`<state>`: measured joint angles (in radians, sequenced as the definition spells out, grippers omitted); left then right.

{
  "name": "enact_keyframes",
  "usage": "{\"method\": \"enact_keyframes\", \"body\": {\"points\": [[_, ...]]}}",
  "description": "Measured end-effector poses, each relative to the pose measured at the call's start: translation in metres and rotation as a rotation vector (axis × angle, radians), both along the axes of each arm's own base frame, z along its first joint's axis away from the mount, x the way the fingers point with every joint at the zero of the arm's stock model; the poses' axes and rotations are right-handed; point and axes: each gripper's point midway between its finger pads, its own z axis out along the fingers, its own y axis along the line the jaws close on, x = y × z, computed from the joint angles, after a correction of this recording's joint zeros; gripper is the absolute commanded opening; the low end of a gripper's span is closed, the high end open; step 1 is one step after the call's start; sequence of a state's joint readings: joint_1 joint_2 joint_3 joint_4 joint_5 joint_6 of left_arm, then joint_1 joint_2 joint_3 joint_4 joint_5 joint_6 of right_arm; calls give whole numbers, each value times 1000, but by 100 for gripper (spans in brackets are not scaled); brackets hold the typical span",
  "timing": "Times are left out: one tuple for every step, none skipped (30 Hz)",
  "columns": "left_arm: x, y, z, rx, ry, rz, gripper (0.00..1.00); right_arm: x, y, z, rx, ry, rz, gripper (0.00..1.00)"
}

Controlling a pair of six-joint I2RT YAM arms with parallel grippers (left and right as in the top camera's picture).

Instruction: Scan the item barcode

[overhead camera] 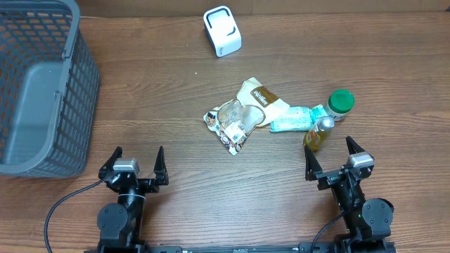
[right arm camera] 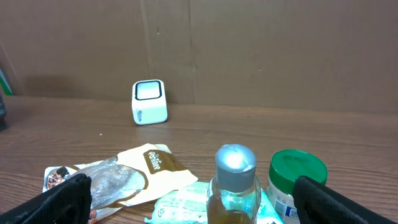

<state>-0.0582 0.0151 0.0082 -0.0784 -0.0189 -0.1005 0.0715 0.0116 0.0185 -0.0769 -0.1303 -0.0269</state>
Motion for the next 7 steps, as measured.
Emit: {"method": "enact_keyframes", "body": {"points": [[0, 0, 0, 0, 0, 0, 100, 0, 0, 0, 0, 0, 0, 100], [0, 0, 0, 0, 0, 0, 100, 0, 0, 0, 0, 0, 0, 100], [0, 0, 0, 0, 0, 0, 100, 0, 0, 0, 1, 1, 0, 100], [0, 0, 0, 0, 0, 0, 100, 0, 0, 0, 0, 0, 0, 100], [0, 0, 0, 0, 0, 0, 100, 0, 0, 0, 0, 0, 0, 100], [0, 0, 0, 0, 0, 0, 100, 0, 0, 0, 0, 0, 0, 100], [0, 0, 0, 0, 0, 0, 100, 0, 0, 0, 0, 0, -1, 100]]}}
